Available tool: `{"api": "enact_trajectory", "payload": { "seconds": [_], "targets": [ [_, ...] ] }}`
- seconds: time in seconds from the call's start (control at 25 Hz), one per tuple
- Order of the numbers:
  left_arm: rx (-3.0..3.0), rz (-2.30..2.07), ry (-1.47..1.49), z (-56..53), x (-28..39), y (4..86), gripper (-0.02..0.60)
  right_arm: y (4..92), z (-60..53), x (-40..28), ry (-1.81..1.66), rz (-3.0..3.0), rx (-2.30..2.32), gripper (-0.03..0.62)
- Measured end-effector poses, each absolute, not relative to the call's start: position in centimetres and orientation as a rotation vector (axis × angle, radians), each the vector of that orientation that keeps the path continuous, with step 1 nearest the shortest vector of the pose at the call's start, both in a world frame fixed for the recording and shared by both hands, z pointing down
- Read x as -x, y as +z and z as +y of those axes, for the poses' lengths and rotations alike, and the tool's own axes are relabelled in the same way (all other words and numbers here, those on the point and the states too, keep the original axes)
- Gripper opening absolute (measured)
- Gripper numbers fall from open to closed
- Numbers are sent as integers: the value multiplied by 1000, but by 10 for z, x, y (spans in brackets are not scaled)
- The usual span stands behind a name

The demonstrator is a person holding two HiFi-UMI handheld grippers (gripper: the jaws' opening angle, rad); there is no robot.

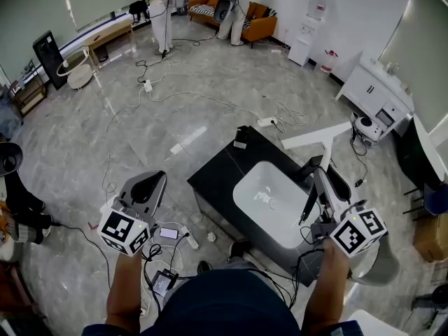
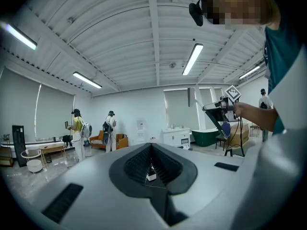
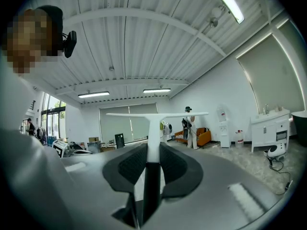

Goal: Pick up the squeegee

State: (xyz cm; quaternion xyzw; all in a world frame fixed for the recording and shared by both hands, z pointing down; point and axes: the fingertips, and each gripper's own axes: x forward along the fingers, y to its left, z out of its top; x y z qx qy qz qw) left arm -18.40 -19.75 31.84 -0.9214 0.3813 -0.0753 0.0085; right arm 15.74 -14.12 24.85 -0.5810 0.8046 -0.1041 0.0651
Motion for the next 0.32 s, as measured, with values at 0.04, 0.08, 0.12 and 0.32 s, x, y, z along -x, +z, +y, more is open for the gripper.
{"api": "enact_trajectory", "payload": {
  "seconds": [0.04,0.08,0.12,0.32],
  "targets": [
    [2879,1187,-237,-197,183,318,6,250,-141,-158,-315,2428,1755,92],
    [2878,1186,-239,-196,183,319,6,251,-140,-158,-315,2428,1757,94],
    [2878,1186,-240,-196,182,319,6,253,-140,-159,-316,2429,1758,94],
    [2879,1203,-239,-193,180,325,6,256,-139,-165,-327,2432,1763,94]
  ]
}}
